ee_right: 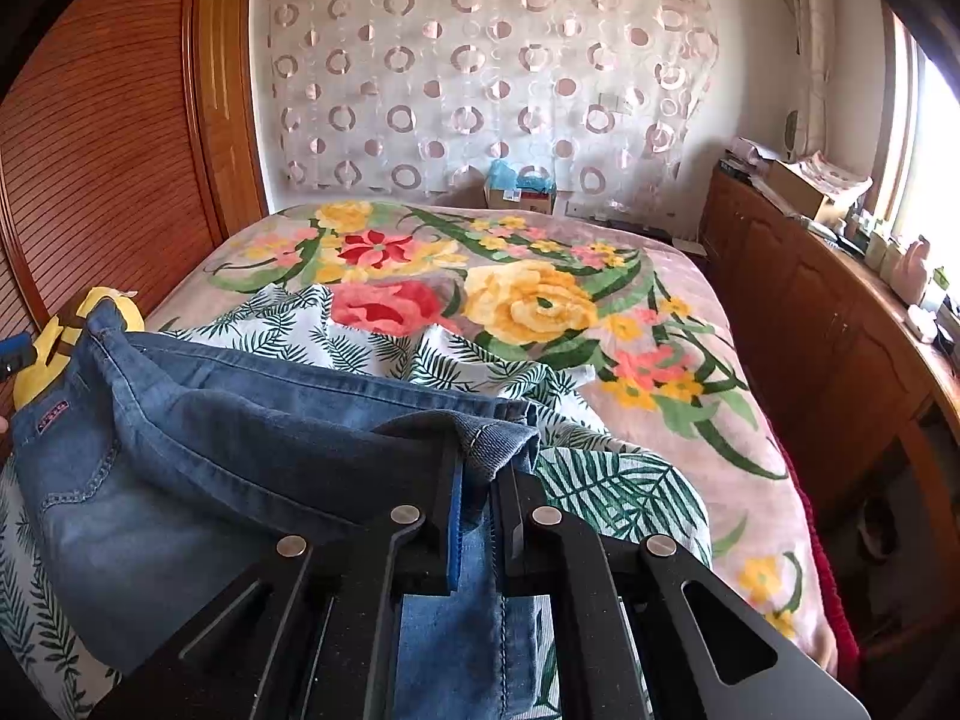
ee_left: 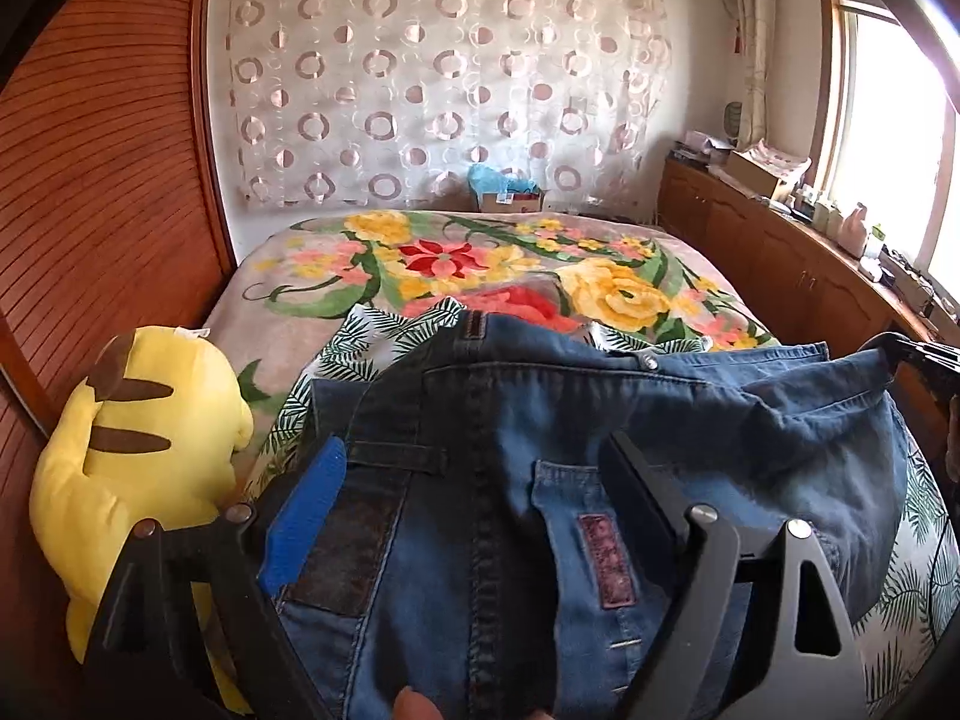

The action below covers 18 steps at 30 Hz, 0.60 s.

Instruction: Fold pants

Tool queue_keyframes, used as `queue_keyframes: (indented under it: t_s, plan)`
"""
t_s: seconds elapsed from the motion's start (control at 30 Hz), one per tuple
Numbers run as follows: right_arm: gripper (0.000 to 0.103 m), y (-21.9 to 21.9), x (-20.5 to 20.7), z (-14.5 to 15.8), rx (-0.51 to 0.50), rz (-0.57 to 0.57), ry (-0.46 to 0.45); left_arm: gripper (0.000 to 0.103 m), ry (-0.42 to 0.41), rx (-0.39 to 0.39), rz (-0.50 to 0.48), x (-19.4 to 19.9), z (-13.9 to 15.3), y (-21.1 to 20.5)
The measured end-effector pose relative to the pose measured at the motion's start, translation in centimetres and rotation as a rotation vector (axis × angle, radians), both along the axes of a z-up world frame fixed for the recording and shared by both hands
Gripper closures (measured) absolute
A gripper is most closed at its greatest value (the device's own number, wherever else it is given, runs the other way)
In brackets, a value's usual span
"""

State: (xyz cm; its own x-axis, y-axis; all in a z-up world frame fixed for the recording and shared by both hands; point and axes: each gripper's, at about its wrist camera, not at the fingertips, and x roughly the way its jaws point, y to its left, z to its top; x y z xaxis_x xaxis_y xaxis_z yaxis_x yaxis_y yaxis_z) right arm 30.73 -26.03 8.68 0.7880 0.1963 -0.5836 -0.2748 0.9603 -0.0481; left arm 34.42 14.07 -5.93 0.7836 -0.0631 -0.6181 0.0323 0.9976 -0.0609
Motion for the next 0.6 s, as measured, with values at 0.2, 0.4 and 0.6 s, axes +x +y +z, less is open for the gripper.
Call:
queue_keyframes:
  t_s: [0.2,0.4,0.6]
  plan:
    - [0.097,0.0,0.2,-0.3,0.001,-0.01,0.02,0.017,0.062,-0.004,0.025,1.4,-0.3,1.7]
    - [0.078,-0.1,0.1,0.0,-0.007,-0.02,0.007,0.037,0.104,-0.004,-0.003,3.6,-1.1,2.8]
    - [0.065,-0.1,0.2,-0.8,0.01,0.011,0.035,0.054,0.2,0.033,-0.004,7.1,-2.9,3.2]
